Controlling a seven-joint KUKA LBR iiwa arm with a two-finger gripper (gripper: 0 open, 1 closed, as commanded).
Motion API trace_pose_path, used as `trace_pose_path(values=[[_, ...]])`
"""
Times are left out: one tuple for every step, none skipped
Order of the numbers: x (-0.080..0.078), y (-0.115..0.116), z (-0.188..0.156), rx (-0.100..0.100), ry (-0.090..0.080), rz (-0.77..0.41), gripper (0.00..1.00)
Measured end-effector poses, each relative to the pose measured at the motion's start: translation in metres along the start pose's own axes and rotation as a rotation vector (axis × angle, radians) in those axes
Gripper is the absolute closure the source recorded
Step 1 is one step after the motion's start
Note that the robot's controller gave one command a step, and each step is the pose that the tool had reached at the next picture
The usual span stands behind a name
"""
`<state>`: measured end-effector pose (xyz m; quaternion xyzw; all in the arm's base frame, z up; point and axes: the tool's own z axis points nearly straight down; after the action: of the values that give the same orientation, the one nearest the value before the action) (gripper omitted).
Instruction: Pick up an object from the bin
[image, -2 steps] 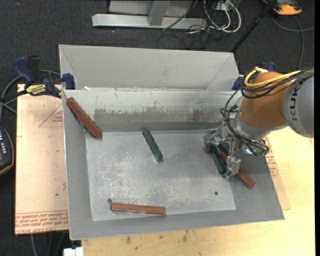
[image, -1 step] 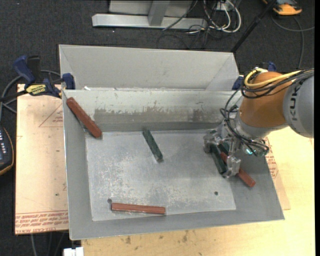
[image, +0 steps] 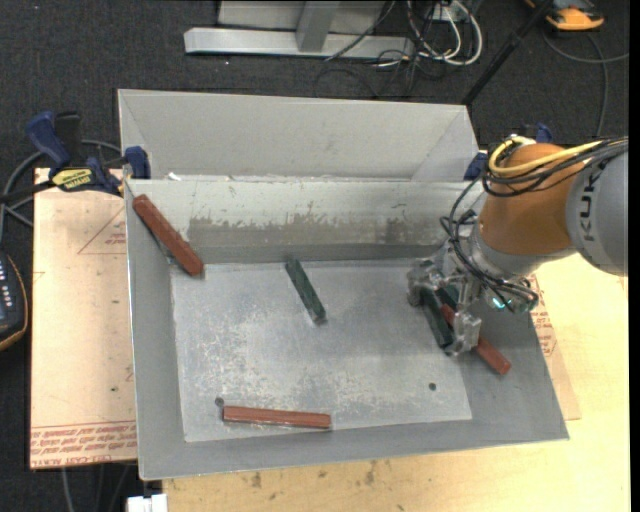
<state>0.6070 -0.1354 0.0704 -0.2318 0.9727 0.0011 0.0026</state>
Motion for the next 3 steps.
trace_pose_path(values=[[0.009, 0.016, 0.000, 0.000, 0.002, 0.133, 0.00], [-0.031, -0.017, -0.007, -0.014, -0.003, 0.090, 0.00], [-0.040, -0.013, 0.001, -0.035, -0.007, -0.315, 0.00]])
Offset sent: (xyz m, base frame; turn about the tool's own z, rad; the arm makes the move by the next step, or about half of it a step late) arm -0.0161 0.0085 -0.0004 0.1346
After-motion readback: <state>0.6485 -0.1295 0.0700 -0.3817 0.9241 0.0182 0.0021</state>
